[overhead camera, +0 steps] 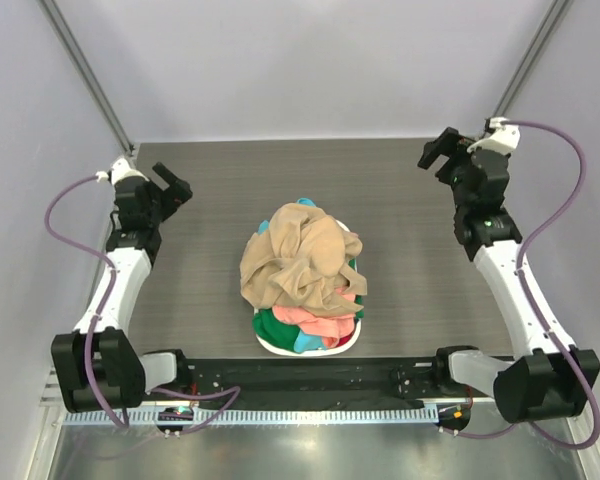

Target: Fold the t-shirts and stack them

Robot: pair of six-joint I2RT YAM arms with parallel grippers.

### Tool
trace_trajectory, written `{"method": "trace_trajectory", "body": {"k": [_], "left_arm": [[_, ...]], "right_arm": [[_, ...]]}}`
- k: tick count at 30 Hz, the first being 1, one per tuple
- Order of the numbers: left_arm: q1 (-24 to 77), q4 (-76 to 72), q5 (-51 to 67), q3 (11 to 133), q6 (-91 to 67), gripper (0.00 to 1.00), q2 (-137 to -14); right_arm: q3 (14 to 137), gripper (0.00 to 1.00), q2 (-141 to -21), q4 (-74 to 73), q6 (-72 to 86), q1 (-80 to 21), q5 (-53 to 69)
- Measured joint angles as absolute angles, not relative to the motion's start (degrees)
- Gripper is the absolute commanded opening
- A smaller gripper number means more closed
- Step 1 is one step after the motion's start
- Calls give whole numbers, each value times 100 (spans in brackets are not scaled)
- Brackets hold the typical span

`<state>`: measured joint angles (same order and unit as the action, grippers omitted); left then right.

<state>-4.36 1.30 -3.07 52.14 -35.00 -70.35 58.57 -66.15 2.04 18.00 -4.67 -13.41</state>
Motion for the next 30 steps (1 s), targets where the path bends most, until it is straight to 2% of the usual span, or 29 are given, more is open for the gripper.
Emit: {"method": "trace_trajectory", "body": {"k": [3,6,11,19,21,22,23,28,29,30], "left_arm": [[-460,878,-231,4856,-3785,100,-6707],[-454,1619,-196,4718,-3870,100,-6208],[-451,1990,-165,4700,-3881,100,-5671],[-451,2311,19,4110,-3892,100,-5433],[-451,2386,43,4047,-3898,100,-5400],[-451,2408,56,4034,-3900,100,-5376],[-451,2432,64,4027,-3900,100,-5336],[-451,2497,75,4025,-3894,100,-5098],[-451,2519,75,4025,-3896,100,-5043],[-451,2536,75,4025,-3896,100,-5002]], "right_arm": [[6469,99,-6447,-784,2080,-917,-1044],[6696,98,-6263,-1789,2259,-1918,-718],[6934,93,-6051,-2906,2615,-3583,-510],[7146,91,-6412,-3859,3339,-6733,-1474],[7262,85,-6755,-3953,3452,-7166,-1726],[7301,81,-6910,-3977,3481,-7262,-1835],[7319,66,-7072,-3992,3511,-7334,-1935],[7520,34,-7535,-4480,3573,-7378,-2657],[7658,15,-7572,-4609,3553,-7376,-2808],[7832,6,-7609,-4729,3479,-7376,-2954]]}}
